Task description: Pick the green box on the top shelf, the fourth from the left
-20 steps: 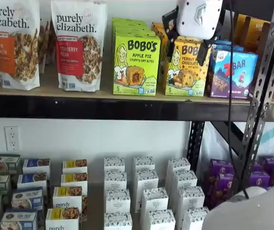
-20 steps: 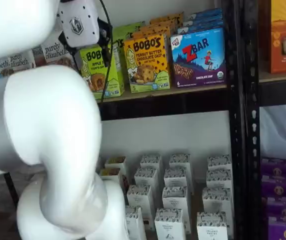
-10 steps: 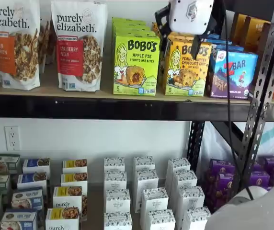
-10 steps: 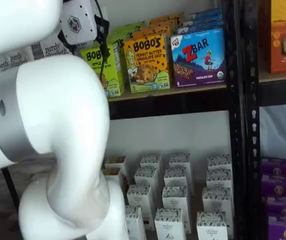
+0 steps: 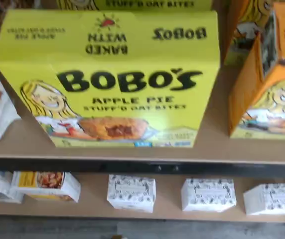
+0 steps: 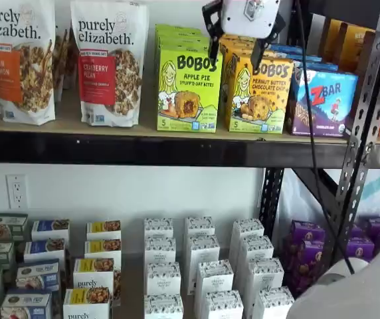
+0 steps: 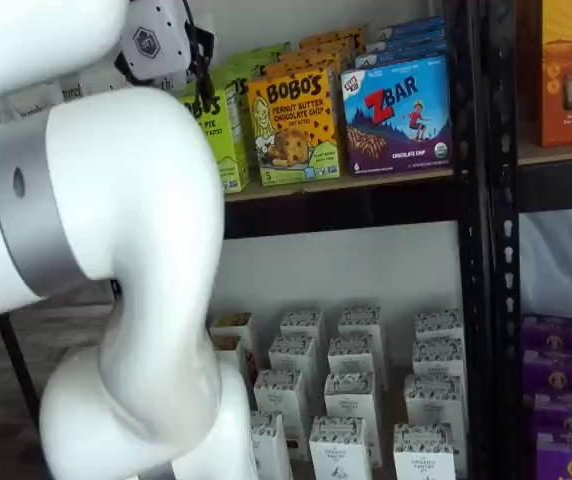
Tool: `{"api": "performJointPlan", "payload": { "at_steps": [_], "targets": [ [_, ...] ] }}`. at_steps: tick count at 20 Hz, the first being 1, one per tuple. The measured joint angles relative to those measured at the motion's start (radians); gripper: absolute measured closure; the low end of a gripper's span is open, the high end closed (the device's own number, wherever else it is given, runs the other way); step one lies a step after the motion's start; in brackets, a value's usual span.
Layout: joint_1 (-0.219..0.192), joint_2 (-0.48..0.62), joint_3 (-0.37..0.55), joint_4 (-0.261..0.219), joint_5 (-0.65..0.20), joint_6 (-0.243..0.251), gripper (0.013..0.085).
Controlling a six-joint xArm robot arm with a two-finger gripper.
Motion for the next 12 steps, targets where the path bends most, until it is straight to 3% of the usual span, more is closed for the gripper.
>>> {"api": "performJointPlan", "payload": {
  "at_steps": [6,12],
  "targets": [
    [0.0,0.075,-0.066,0.025,-0.052,-0.002,0.013],
    [-0.009,0.167,-0.152,0.062,-0.033,-0.012,0.013]
  ]
}}
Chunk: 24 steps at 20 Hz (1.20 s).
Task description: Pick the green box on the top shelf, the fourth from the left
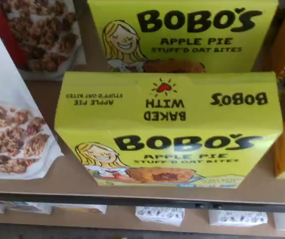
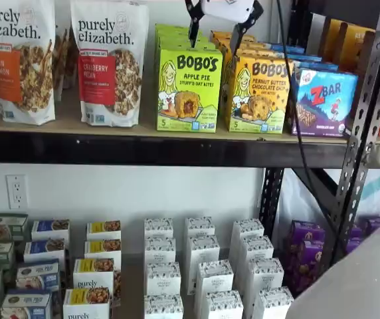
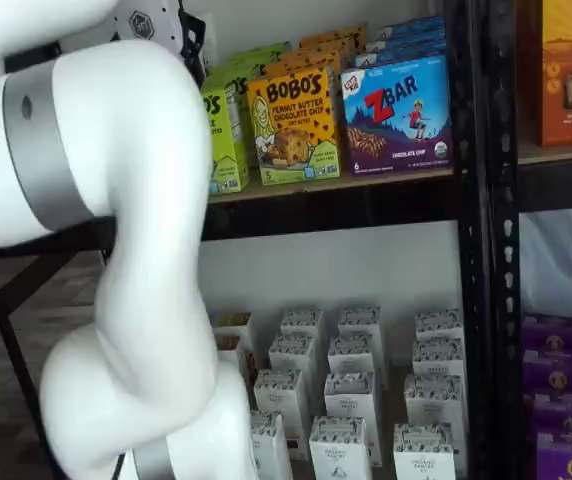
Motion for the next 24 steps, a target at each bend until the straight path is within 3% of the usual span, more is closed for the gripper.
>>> {"api": "performJointPlan", "payload": {
  "at_steps": [10,24],
  "targets": [
    [-0.033,0.079,-0.055,0.041,0.006,-0.031,0.013],
    [-0.06,0.08,-0.028,0.045,-0.021,-0.055,0.013]
  ]
}}
